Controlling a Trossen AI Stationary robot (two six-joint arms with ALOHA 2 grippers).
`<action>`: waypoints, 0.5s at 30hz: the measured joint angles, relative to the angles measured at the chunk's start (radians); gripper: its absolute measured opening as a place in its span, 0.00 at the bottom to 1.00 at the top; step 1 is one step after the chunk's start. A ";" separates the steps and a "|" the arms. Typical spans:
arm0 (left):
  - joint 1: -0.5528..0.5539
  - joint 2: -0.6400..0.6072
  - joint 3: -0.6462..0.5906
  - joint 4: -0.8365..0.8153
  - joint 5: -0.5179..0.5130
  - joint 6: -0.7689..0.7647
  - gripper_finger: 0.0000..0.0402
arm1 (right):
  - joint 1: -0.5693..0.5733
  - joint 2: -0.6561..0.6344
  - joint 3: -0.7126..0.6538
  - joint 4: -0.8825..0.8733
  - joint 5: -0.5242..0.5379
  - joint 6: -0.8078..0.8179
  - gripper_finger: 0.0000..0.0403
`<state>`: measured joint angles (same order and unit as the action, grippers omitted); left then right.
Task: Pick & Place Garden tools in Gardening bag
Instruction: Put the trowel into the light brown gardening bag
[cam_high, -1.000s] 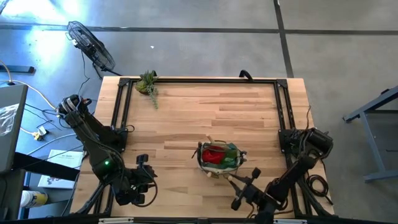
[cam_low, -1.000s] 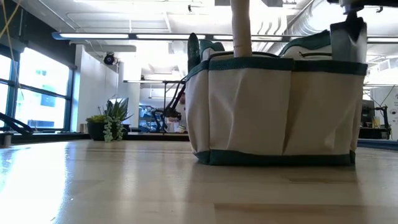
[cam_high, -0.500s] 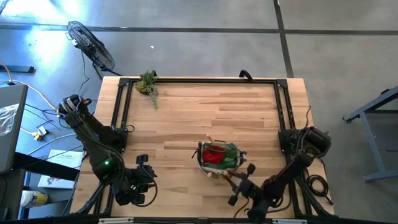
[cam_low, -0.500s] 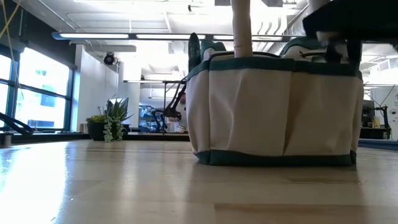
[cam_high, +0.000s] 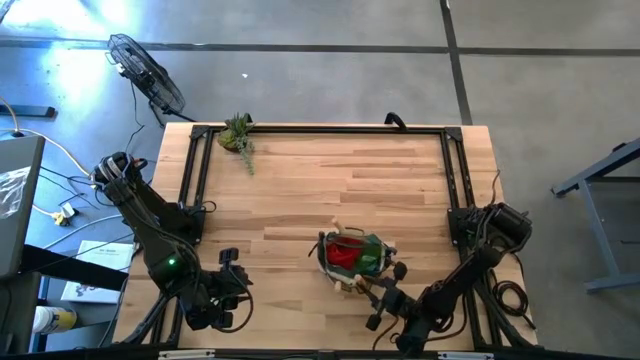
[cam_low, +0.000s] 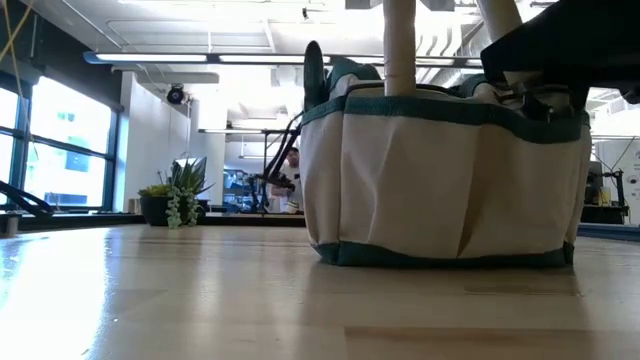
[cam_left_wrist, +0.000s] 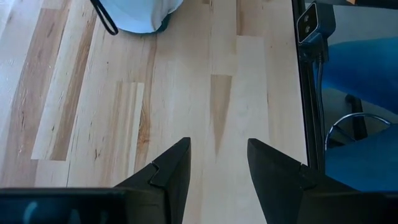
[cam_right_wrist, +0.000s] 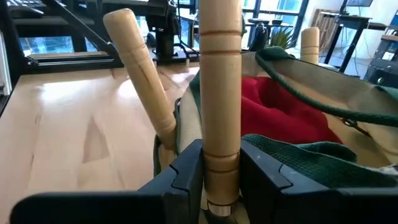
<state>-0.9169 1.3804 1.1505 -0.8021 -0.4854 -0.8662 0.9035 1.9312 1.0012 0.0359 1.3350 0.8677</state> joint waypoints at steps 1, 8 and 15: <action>0.000 0.000 0.000 0.000 0.000 -0.002 0.38 | 0.000 0.000 0.000 0.002 0.000 0.001 0.20; 0.000 0.000 0.000 0.000 0.001 -0.003 0.38 | 0.002 -0.001 -0.001 -0.001 -0.013 -0.004 0.34; 0.000 0.000 0.000 0.000 0.001 -0.003 0.38 | 0.010 -0.006 -0.001 0.006 0.074 -0.058 0.43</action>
<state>-0.9173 1.3803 1.1507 -0.8017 -0.4843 -0.8692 0.9133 1.9251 1.0004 0.0418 1.4090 0.8100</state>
